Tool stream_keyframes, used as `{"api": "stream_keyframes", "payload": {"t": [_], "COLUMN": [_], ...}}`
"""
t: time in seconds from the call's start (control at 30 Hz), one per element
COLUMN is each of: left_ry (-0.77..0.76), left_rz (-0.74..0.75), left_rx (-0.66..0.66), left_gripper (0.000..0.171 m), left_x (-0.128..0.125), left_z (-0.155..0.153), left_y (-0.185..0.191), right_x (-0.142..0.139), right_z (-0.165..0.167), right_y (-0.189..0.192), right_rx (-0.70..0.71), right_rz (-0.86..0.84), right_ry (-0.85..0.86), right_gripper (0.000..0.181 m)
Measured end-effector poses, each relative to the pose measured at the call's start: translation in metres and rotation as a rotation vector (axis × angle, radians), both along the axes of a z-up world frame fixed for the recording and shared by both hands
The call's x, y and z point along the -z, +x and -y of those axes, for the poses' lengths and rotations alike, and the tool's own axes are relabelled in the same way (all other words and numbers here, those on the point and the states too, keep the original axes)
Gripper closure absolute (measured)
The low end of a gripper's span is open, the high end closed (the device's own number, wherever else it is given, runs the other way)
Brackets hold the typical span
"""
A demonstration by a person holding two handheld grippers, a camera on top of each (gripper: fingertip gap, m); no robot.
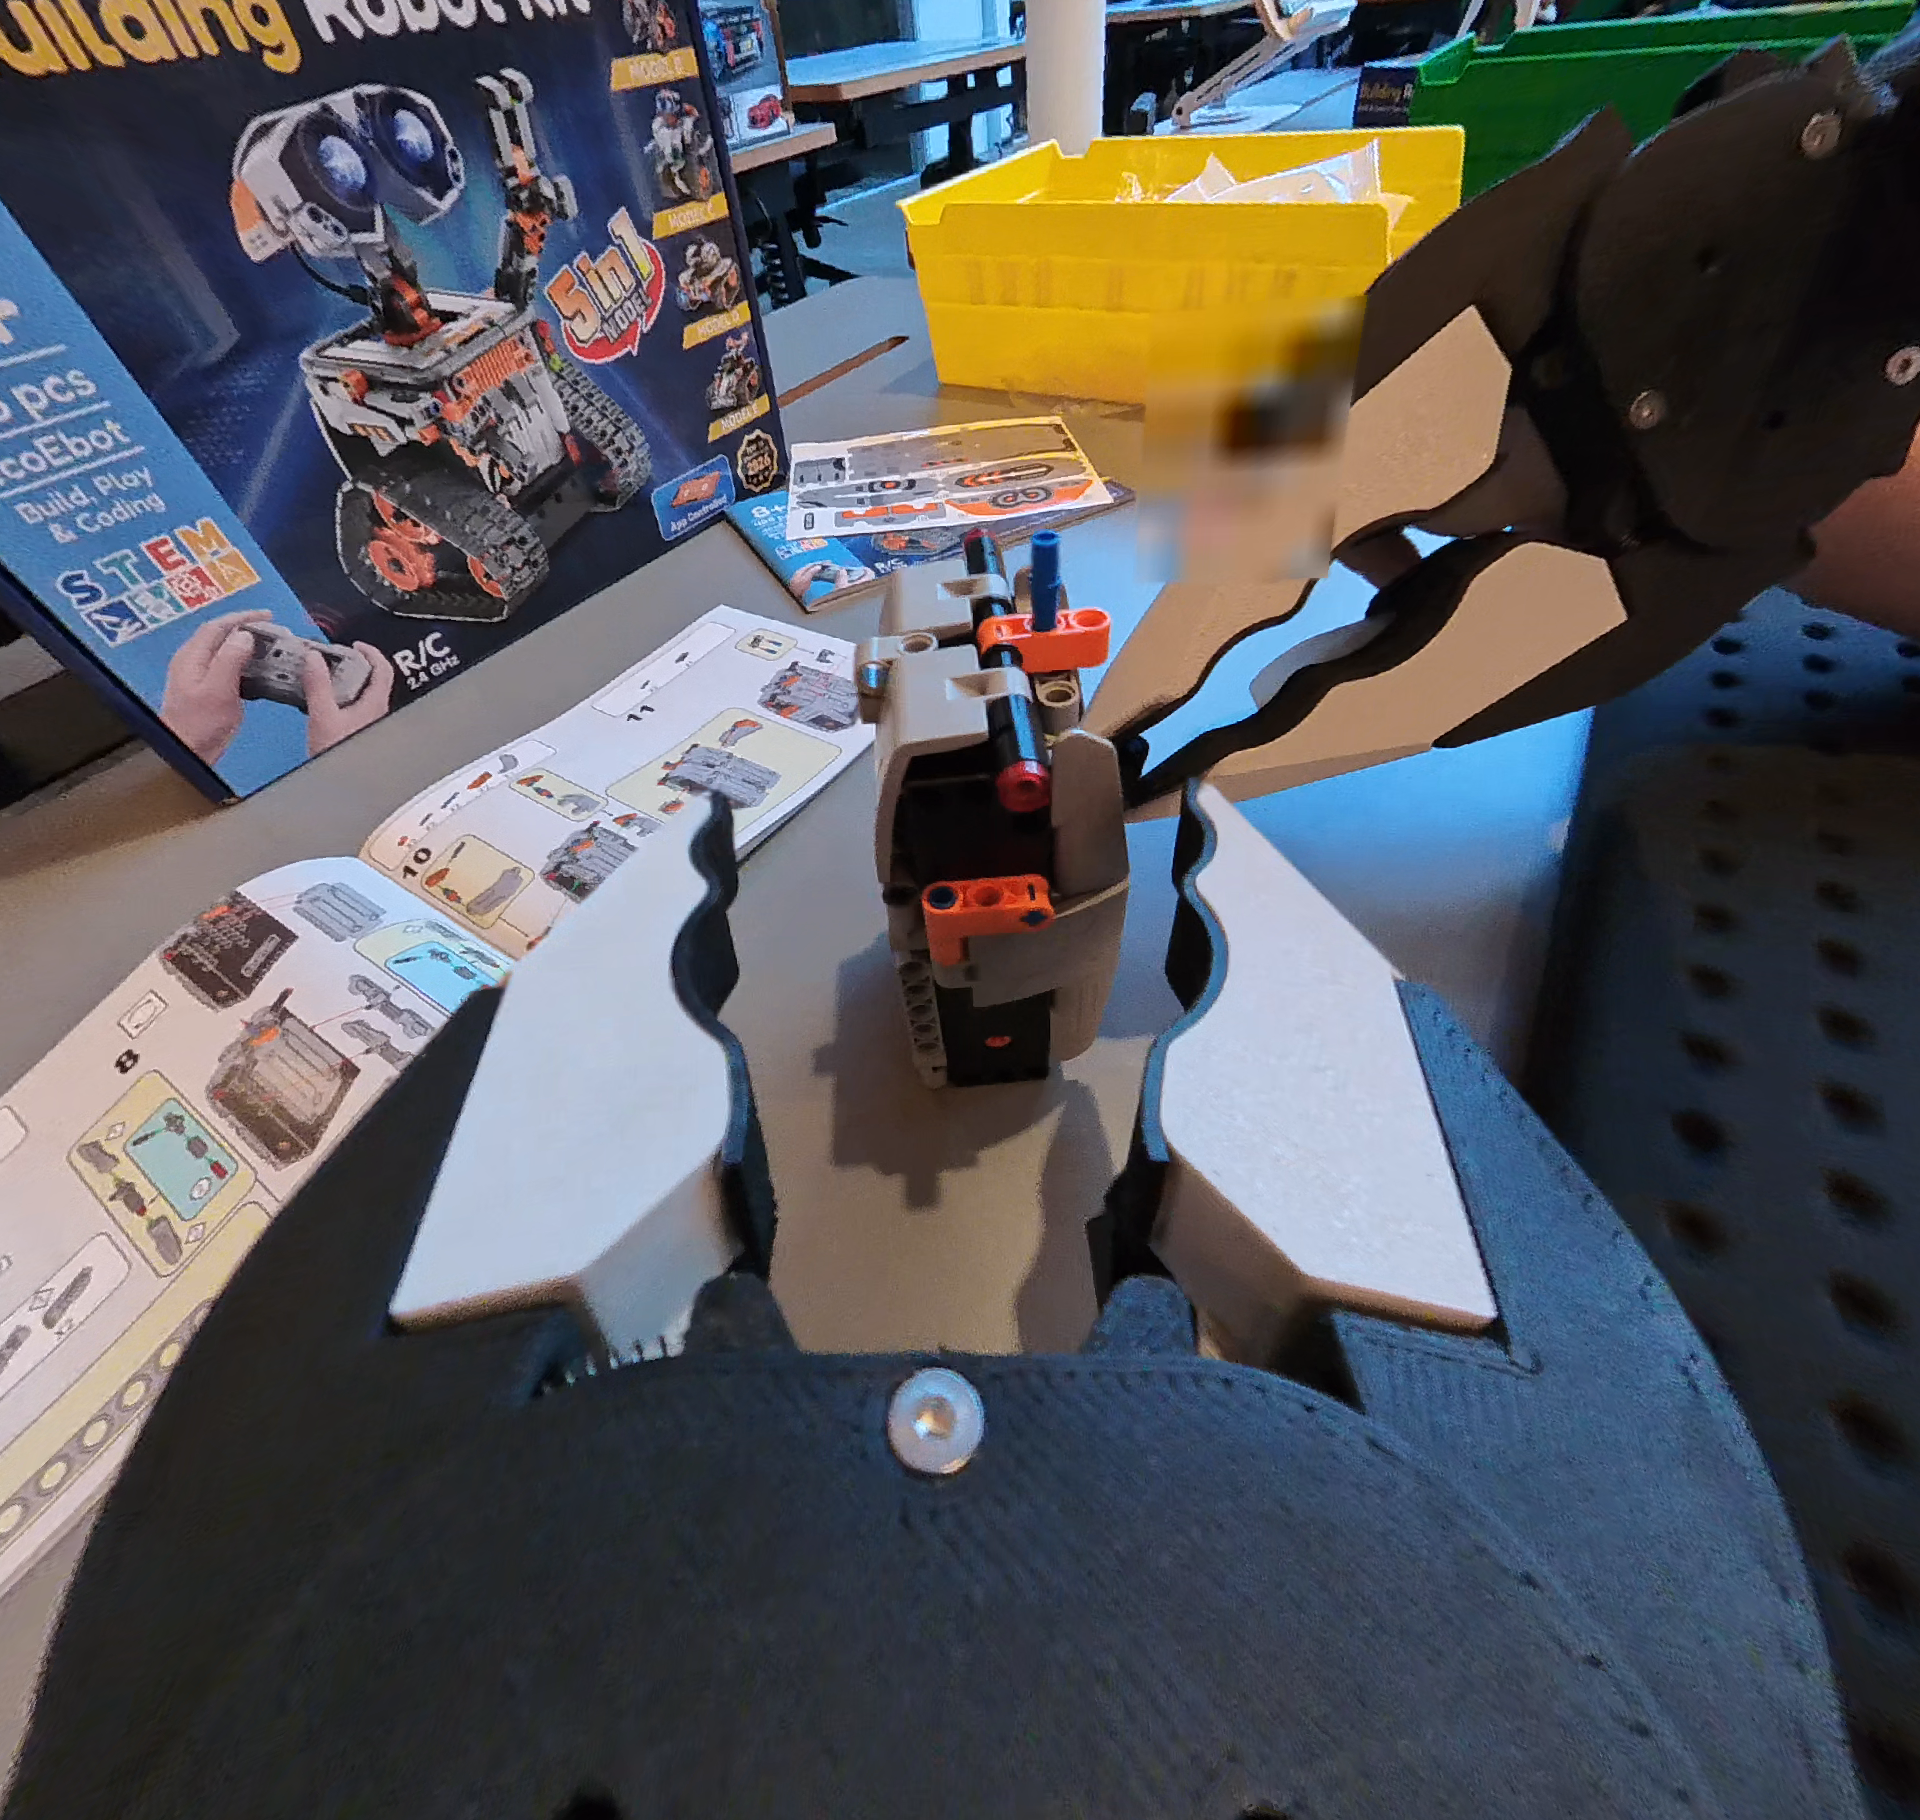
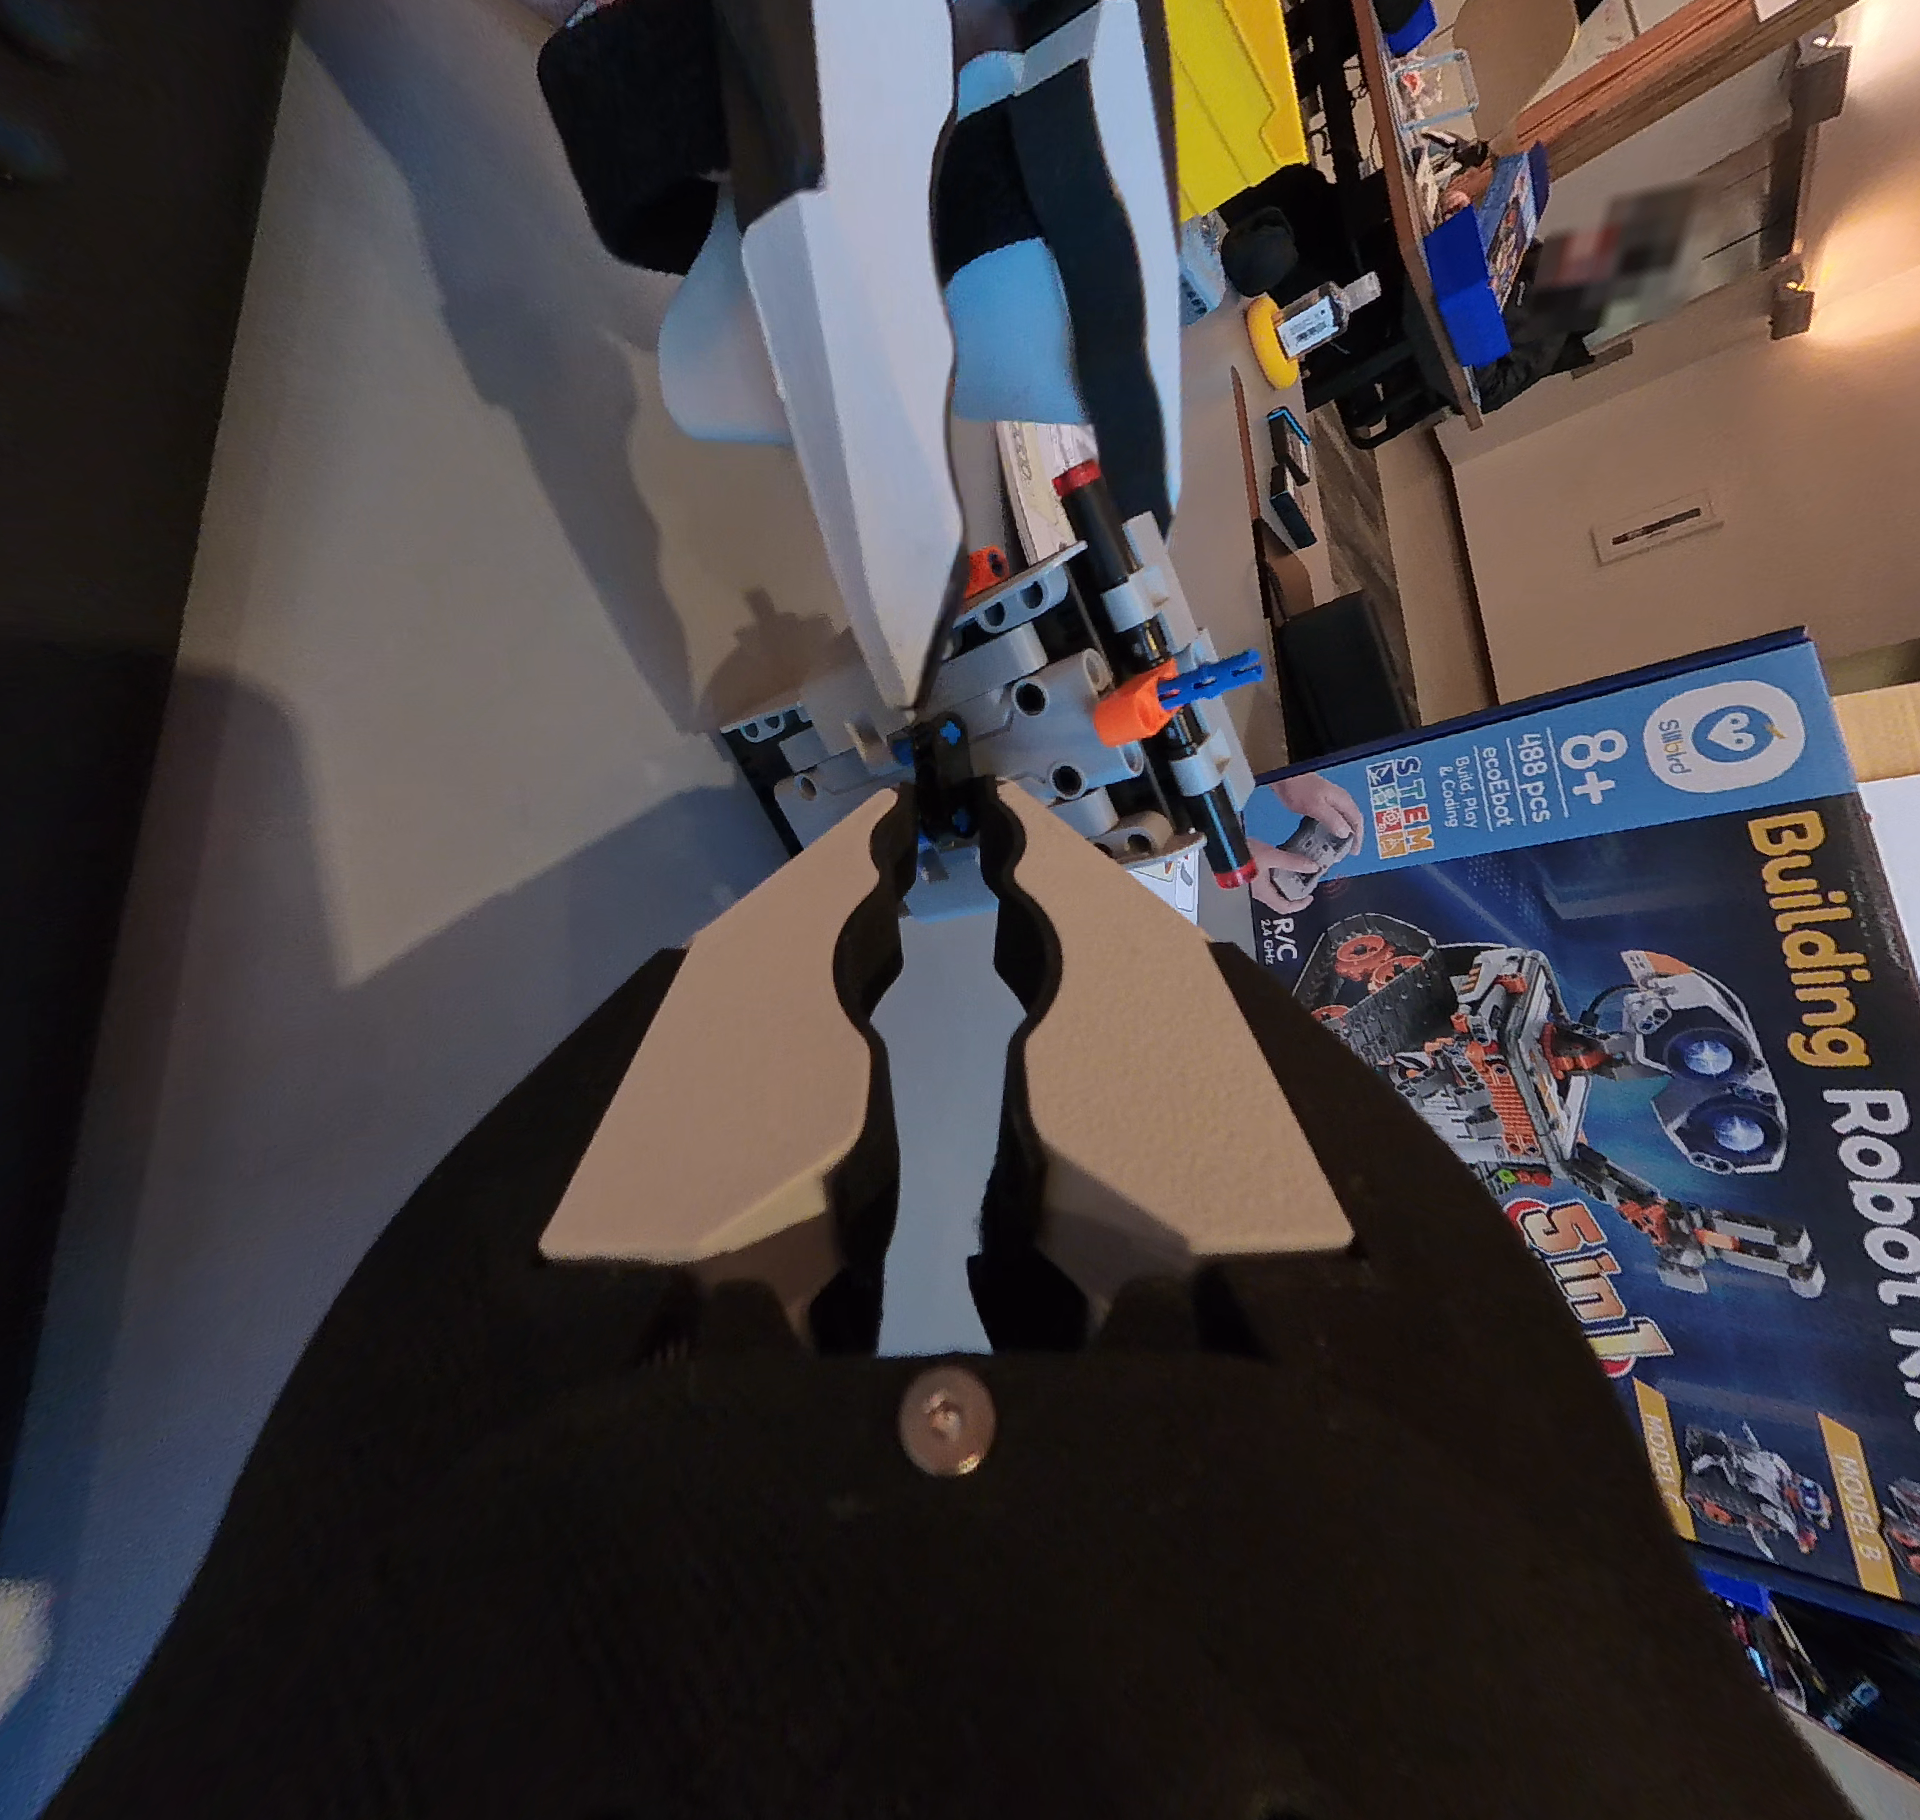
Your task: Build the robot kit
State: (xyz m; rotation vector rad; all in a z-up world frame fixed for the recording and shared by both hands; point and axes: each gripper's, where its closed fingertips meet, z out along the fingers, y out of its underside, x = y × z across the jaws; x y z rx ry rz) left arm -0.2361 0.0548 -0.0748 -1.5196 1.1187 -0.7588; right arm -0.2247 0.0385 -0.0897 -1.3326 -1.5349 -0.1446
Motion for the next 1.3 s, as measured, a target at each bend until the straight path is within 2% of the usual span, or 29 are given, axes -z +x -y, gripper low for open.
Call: {"api": "stream_keyframes", "payload": {"t": [0.1,0.3,0.5,0.7,0.87,0.93,1.0,1.13,1.3], "left_ry": [0.029,0.091,0.084,0.087,0.084,0.083,0.084,0.087,0.074], "left_rz": [-0.042,-0.1,-0.09,-0.087,-0.079,-0.077,-0.076,-0.073,-0.052], "left_rx": [-0.032,-0.047,-0.024,-0.02,-0.017,-0.016,-0.014,-0.008,0.066], "left_gripper": [0.09,0.115,0.121,0.121,0.121,0.121,0.121,0.121,0.121], "left_x": [0.003,0.006,0.005,0.005,0.005,0.005,0.005,0.005,0.004], "left_z": [0.0,0.004,0.004,0.003,0.003,0.003,0.003,0.004,0.007], "left_y": [0.004,0.013,0.012,0.011,0.01,0.01,0.01,0.01,0.008], "right_x": [0.001,0.003,0.001,0.0,0.001,0.0,0.004,0.004,-0.003], "right_z": [0.0,-0.001,-0.002,-0.002,-0.002,-0.002,-0.003,-0.003,0.001], "right_y": [-0.001,0.001,0.0,0.0,0.003,0.005,0.006,0.006,0.004], "right_rx": [0.0,0.008,-0.002,-0.008,0.009,0.016,0.019,0.025,-0.011], "right_rz": [0.005,0.009,-0.003,0.024,0.009,-0.002,0.011,0.01,0.063], "right_ry": [0.004,0.011,0.017,0.045,0.07,0.086,0.092,0.078,0.169], "right_gripper": [0.171,0.171,0.17,0.169,0.161,0.162,0.172,0.172,0.172]}}
